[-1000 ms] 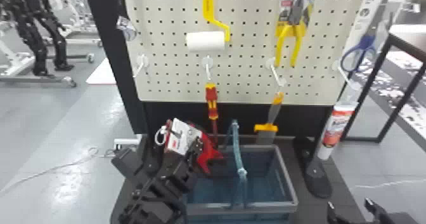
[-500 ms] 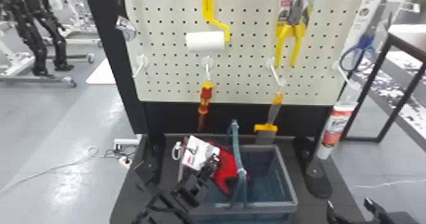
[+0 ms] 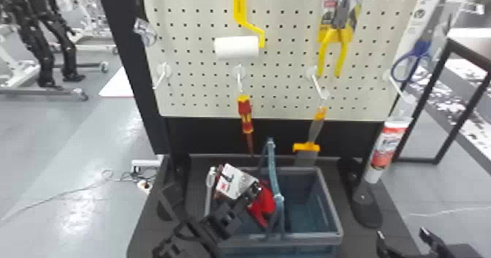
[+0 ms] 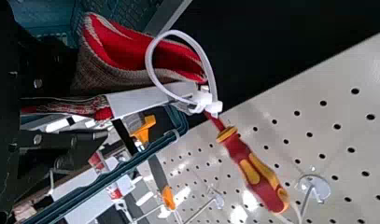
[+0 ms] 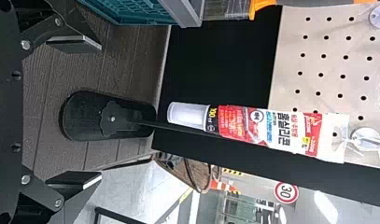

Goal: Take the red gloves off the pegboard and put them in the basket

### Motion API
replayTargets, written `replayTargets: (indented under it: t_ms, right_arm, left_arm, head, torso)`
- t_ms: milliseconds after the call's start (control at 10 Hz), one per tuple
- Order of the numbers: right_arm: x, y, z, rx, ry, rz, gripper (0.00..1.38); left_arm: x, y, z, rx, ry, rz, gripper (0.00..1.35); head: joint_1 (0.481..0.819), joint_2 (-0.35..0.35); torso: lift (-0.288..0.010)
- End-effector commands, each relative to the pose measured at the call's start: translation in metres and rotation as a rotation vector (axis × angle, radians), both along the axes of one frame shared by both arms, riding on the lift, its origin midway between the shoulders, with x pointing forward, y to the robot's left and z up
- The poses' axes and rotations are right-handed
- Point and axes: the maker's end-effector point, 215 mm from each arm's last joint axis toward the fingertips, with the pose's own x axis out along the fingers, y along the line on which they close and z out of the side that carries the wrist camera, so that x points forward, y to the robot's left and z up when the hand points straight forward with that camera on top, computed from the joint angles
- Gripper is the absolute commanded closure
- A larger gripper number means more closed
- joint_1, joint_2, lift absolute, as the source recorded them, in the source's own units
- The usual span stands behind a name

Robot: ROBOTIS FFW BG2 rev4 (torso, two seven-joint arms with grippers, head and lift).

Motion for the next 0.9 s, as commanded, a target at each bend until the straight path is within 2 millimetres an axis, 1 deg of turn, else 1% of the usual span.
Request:
replayTargets:
  t_ms: [0,200,300,500,800]
  right_arm:
    - [-0.001,0.000,-0.001,0.003,0.001,-0.001,0.31]
    - [-0.001,0.000,-0.001,0.006,0.002,-0.002,0.31]
    - [-0.001,0.000,-0.001,0.006,0.002,-0.002,0.31]
    - [-0.002,0.000,-0.002,0.007,0.003,-0.002,0.31]
    - [-0.002,0.000,0.000,0.007,0.000,-0.002,0.31]
  left_arm:
    - [0.001,0.000,0.001,0.036,-0.014,-0.027,0.00]
    - [-0.002,-0.001,-0.006,0.068,-0.003,-0.045,0.26]
    - [0.000,0.006,-0.009,0.127,-0.011,-0.044,0.33]
    - [0.006,0.022,-0.006,0.196,-0.023,0.008,0.35]
    - [0.010,0.032,-0.004,0.237,-0.043,0.046,0.35]
  head:
    - [0.549,0.000]
    - [0.549,0.000]
    - [0.549,0.000]
    - [0.549,0.000]
    - [0.549,0.000]
  torso:
    - [-0.100]
    - [-0.100]
    - [-0.100]
    - [-0.100]
    - [-0.100]
